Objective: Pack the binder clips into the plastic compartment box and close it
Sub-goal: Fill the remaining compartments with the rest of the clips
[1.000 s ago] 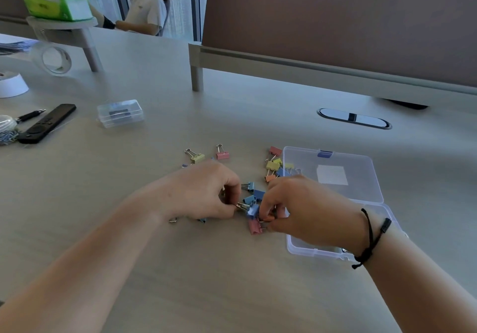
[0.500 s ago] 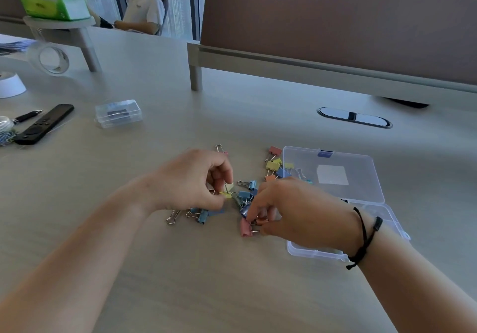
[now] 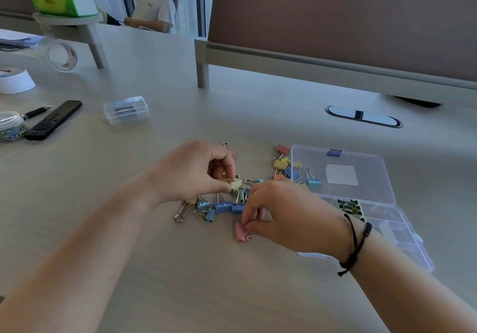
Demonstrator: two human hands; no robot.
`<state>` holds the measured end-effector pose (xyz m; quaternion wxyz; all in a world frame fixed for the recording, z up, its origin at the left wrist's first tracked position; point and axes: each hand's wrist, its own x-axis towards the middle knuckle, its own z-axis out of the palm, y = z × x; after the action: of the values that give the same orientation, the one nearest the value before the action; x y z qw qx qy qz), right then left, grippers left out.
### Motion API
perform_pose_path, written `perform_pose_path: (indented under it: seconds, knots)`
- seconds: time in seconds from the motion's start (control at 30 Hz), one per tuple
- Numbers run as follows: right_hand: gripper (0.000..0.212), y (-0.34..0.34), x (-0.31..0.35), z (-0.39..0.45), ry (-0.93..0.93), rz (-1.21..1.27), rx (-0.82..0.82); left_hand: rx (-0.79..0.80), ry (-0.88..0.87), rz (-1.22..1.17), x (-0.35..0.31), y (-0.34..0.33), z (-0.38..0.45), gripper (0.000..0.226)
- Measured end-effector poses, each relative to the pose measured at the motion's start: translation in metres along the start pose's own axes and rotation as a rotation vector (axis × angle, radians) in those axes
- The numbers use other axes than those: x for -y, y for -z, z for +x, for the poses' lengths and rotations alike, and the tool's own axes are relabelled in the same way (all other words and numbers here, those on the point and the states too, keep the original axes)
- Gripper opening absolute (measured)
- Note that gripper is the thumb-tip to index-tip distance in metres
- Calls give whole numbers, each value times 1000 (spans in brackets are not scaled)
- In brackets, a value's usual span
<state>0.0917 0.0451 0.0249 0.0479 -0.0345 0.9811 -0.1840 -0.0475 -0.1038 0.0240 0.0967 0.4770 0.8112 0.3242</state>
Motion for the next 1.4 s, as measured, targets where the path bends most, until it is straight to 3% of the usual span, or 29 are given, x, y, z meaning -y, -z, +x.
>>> perform_pose_path:
  seconds: [0.23, 0.47, 0.67, 0.87, 0.93, 1.17, 1.4]
  knots:
    - [11, 1, -4, 0, -11, 7, 22, 70, 82, 38, 10, 10, 0, 18]
    - [40, 7, -5, 3, -4, -118, 183, 263, 204, -65, 18, 20, -7, 26]
    - [15, 4, -3, 6, 24, -171, 135, 299, 220, -11, 10, 26, -7, 40]
    - [6, 8, 2, 4, 14, -22, -42, 307, 150, 73, 15, 33, -17, 17]
    - [4, 6, 12, 8, 4, 66, -89, 366, 150, 63, 17, 30, -19, 24]
    - [24, -21, 35, 28, 14, 10, -112, 357, 112, 58, 17, 20, -19, 29]
    - [24, -26, 34, 34, -24, -39, -107, 302, 108, 29, 25, 18, -19, 26]
